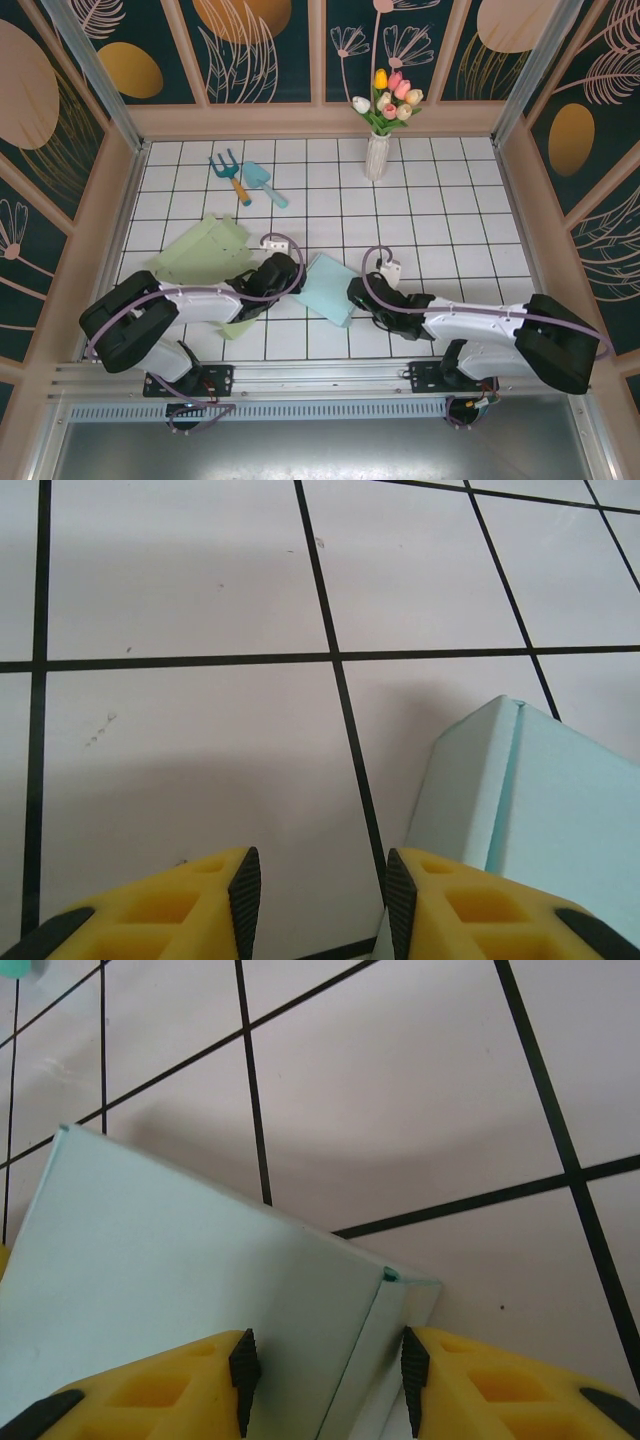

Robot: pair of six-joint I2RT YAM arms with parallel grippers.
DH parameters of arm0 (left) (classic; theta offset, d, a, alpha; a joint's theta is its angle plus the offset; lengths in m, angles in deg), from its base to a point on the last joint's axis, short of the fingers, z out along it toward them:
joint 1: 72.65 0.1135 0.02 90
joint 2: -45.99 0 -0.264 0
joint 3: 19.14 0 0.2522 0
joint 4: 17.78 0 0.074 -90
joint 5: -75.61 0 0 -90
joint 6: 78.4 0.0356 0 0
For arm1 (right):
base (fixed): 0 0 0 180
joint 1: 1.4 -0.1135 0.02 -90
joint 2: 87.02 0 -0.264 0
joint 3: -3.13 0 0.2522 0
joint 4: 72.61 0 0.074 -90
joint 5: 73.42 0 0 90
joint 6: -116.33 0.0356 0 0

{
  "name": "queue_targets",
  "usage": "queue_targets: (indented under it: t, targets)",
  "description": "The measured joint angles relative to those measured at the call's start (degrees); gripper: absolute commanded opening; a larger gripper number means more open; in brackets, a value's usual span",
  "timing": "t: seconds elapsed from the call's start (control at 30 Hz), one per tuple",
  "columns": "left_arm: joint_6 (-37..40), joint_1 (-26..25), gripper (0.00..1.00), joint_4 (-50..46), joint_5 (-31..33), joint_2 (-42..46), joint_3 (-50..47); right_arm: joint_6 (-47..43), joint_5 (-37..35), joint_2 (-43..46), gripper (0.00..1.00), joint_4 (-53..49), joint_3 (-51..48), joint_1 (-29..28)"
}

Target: Fold the paper box

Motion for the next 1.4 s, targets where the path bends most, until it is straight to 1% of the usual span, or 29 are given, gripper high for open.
queue_targets:
  t: [0.1,0.2,0.3,0.4,0.47,0.5,0.57,0.67,0.73,0.83,1.13,1.4]
  targets:
    - [-0.5,-0.1,0.42,-0.1,0.1,0.9,-0.6,0.0,-1.3,-1.5,0.46,0.9,0.3,0.0]
    - [-1.6,-0.5,0.44,-0.9,0.6,4.3,-2.0,-0.2,-2.2,-2.4,0.46,1.7,0.7,0.0]
    - [-3.4,-0.7,0.44,-2.1,1.5,11.4,-4.0,-1.0,-2.6,-2.6,0.46,2.0,0.7,0.0]
    - [-6.3,-0.7,0.47,-3.7,1.6,18.1,-5.0,-2.4,-2.8,-2.6,0.46,2.1,0.7,0.0]
    - [-8.7,-0.7,0.50,-4.7,1.1,21.8,-5.4,-3.4,-2.9,-2.6,0.46,2.3,0.7,-0.1]
    - [-9.6,-0.7,0.54,-5.0,0.8,22.8,-5.6,-3.8,-2.9,-2.6,0.46,2.3,0.7,-0.1]
    - [-11.1,-0.7,0.58,-6.1,0.1,23.8,-5.6,-4.8,-2.9,-2.6,0.46,2.3,0.7,0.0]
    - [-12.1,-0.7,0.61,-9.4,-0.3,22.5,-4.9,-6.5,-3.0,-2.7,0.46,2.1,0.9,0.0]
    - [-12.3,-0.7,0.62,-12.2,-0.3,19.7,-3.3,-7.8,-3.0,-2.8,0.46,1.9,1.2,0.0]
    - [-12.6,-0.7,0.69,-13.6,-0.8,15.1,-1.2,-9.8,-2.9,-2.9,0.46,1.8,1.4,0.1]
    - [-12.8,-0.8,0.74,-13.9,-4.4,5.8,2.9,-15.0,-1.2,-2.9,0.45,2.4,1.4,1.6]
    - [-12.9,-1.7,0.76,-15.6,-6.9,4.3,5.4,-16.7,0.6,-2.6,0.45,2.8,1.4,3.1]
